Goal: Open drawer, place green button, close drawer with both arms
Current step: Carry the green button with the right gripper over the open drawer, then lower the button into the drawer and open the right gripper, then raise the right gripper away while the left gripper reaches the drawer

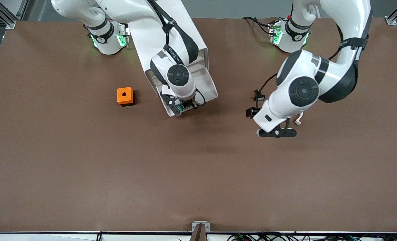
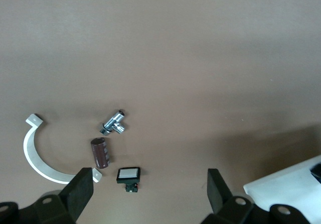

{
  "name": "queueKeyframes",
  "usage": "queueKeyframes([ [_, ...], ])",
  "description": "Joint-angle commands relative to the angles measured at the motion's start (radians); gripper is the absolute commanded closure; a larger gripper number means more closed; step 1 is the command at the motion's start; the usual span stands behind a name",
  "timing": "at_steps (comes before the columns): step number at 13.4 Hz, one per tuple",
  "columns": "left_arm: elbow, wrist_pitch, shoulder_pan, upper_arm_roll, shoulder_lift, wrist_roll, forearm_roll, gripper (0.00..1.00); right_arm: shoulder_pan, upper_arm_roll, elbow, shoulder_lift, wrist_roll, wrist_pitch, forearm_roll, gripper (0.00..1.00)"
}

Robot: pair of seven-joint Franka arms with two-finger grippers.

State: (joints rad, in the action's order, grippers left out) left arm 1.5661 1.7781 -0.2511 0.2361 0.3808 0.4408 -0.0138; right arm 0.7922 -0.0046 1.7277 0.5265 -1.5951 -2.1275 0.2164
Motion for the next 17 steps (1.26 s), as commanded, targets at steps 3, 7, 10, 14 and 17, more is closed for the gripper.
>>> queueKeyframes([
  [3, 0.009, 0.006, 0.007, 0.005, -0.013, -0.016, 0.021, 0.00, 0.012, -0.008, 0.093, -0.075, 0.004, -0.008, 0.026, 0.85],
  [7, 0.038, 0.034, 0.001, 0.025, -0.014, -0.017, 0.021, 0.00, 0.013, -0.008, 0.087, -0.082, 0.003, 0.012, 0.026, 0.00],
  [10, 0.040, 0.032, 0.004, 0.035, -0.028, -0.017, 0.021, 0.00, -0.004, -0.018, -0.003, -0.101, 0.017, 0.163, 0.021, 0.00],
  [14, 0.038, 0.017, 0.003, 0.041, -0.054, -0.016, 0.021, 0.00, -0.143, -0.021, -0.293, -0.103, 0.133, 0.527, 0.018, 0.00],
  [17, 0.039, 0.085, -0.005, 0.049, -0.004, 0.002, 0.020, 0.00, -0.267, -0.021, -0.379, -0.141, 0.346, 0.652, 0.017, 0.00],
])
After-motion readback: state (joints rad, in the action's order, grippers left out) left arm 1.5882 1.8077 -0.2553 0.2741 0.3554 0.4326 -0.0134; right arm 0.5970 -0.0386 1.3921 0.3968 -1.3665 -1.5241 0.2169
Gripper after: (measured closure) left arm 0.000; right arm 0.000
